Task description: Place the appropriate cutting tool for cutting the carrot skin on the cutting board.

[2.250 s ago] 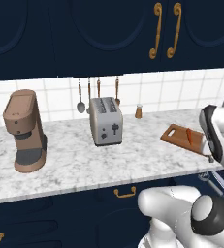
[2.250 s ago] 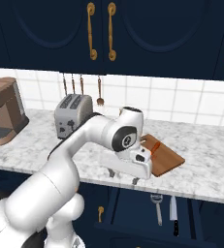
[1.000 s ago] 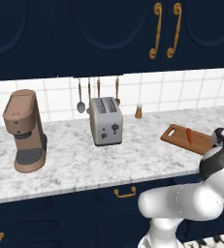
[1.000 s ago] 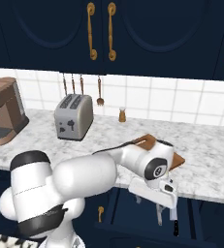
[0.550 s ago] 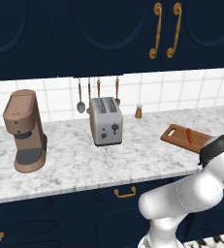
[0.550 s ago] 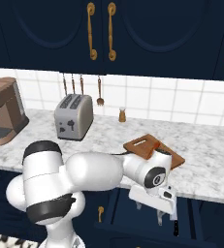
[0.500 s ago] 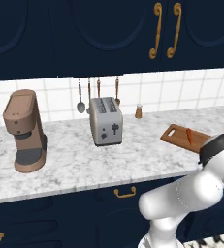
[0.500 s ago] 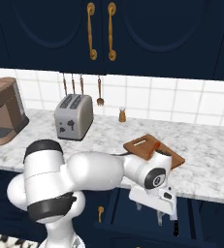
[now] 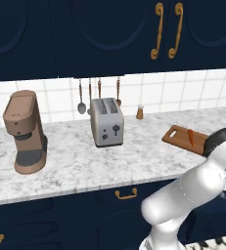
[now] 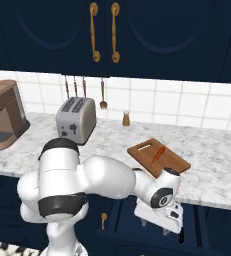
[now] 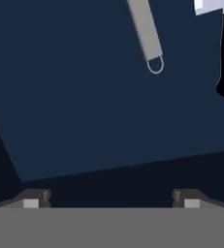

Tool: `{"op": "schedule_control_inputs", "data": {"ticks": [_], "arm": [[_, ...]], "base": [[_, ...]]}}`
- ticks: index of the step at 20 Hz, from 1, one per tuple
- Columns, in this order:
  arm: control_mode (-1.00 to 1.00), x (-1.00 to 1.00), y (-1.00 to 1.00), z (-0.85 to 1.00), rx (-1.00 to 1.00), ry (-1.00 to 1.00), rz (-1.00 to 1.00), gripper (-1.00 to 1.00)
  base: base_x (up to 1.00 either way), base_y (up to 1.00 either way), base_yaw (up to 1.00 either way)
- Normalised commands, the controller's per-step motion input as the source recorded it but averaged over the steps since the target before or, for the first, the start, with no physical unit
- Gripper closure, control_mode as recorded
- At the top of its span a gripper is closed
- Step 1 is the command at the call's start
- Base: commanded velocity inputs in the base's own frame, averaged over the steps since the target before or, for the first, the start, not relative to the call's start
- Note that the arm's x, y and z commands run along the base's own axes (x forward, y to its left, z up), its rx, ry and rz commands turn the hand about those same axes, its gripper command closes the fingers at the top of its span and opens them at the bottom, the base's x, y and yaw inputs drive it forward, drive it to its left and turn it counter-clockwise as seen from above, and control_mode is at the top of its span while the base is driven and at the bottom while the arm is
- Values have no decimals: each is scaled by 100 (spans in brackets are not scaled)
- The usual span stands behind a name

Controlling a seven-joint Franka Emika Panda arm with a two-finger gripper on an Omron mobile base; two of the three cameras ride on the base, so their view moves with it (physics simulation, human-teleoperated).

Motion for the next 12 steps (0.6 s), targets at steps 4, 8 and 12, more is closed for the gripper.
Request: {"op": "schedule_control_inputs", "data": {"ticks": [4, 8, 12], "arm": [[-100, 0, -6, -32, 7, 0, 1, -100], [-100, 0, -1, -39, 3, 0, 4, -100], [-100, -3, 0, -38, 0, 5, 8, -100]], "base": [[0, 0, 0], [0, 0, 0], [0, 0, 0]]}}
